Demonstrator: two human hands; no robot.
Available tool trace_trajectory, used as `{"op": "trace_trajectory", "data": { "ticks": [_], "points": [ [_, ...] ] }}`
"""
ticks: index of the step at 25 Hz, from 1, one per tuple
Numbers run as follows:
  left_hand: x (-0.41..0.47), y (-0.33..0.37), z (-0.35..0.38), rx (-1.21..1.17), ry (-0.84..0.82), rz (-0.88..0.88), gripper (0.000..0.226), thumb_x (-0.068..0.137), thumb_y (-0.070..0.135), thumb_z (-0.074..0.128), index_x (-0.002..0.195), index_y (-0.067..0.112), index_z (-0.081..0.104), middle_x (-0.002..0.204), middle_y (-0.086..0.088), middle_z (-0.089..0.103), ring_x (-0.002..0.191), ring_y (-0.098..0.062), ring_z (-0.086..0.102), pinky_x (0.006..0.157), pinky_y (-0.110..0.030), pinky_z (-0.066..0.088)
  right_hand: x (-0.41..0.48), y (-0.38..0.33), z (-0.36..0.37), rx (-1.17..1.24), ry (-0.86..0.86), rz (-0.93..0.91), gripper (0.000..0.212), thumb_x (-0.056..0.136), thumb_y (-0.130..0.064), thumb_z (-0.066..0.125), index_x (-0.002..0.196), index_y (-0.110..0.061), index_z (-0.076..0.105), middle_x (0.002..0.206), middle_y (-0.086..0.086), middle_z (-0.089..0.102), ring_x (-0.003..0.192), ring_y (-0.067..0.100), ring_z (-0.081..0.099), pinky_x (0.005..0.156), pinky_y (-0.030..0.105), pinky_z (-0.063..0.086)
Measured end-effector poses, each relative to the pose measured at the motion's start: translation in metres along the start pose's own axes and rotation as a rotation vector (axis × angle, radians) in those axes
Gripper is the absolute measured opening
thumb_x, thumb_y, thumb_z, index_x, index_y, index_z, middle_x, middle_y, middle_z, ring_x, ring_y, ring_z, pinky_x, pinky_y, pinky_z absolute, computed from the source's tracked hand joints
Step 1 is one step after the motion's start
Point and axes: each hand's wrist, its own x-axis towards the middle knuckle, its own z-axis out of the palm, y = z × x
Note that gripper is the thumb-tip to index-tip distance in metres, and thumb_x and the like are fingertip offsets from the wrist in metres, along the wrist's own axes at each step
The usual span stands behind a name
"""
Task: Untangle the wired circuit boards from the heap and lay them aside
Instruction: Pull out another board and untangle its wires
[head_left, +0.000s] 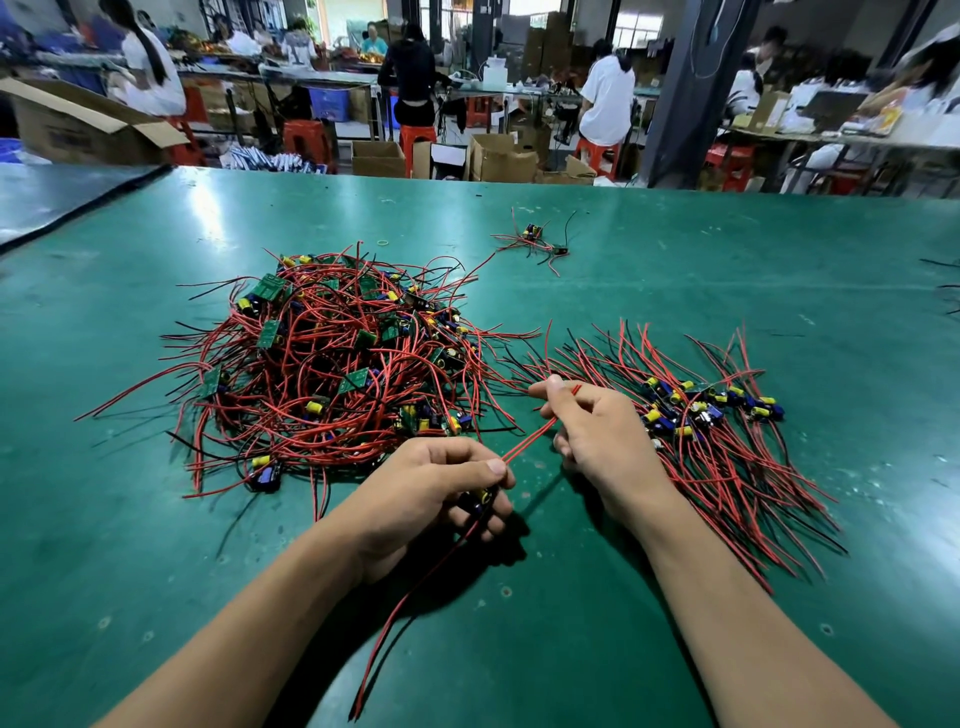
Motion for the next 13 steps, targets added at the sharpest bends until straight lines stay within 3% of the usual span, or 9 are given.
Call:
{"op": "trace_trajectory", "data": {
  "ticks": [4, 7, 10, 13],
  "points": [
    [-0.001, 0.0, 0.0, -0.027, 0.015, -0.016, 0.012, 0.094, 0.009, 0.057, 0.088, 0.0, 0.063, 0.07, -0.016, 0.063, 0.058, -0.022, 0.059, 0.053, -0.023, 0.051, -0.002, -0.003, 0.001, 0.157, -0.02, 0.059, 0.035, 0.099, -0.044, 0.059, 0.082, -0.019, 0.076, 0.055, -0.008, 0.053, 0.038, 0.007, 0.036, 0.038, 0.017, 0.026],
    [0.0, 0.001, 0.005, -0.069, 0.084, 0.0, 0.014, 0.095, 0.011, 0.058, 0.093, 0.0, 0.065, 0.076, -0.017, 0.068, 0.06, -0.024, 0.064, 0.053, -0.024, 0.054, -0.006, -0.008, 0.002, 0.25, -0.076, 0.15, 0.052, 0.071, -0.068, 0.074, 0.085, -0.018, 0.067, 0.059, -0.006, 0.05, 0.04, 0.009, 0.036, 0.038, 0.017, 0.027],
    [0.003, -0.002, 0.011, -0.1, 0.17, 0.067, 0.025, 0.097, 0.019, 0.056, 0.104, -0.004, 0.065, 0.089, -0.02, 0.074, 0.072, -0.026, 0.072, 0.066, -0.031, 0.059, -0.016, -0.01, 0.008, 0.062, -0.161, 0.133, 0.061, 0.061, -0.079, 0.074, 0.079, -0.023, 0.057, 0.053, -0.005, 0.046, 0.041, 0.012, 0.039, 0.04, 0.022, 0.033],
    [0.009, -0.004, 0.01, -0.206, 0.189, 0.074, 0.037, 0.101, 0.031, 0.046, 0.107, 0.001, 0.068, 0.098, -0.019, 0.074, 0.082, -0.026, 0.073, 0.072, -0.031, 0.06, -0.021, -0.012, 0.012, -0.25, -0.109, -0.052, 0.061, 0.063, -0.08, 0.07, 0.073, -0.023, 0.053, 0.058, -0.012, 0.048, 0.052, 0.008, 0.043, 0.054, 0.026, 0.04]
  ]
}}
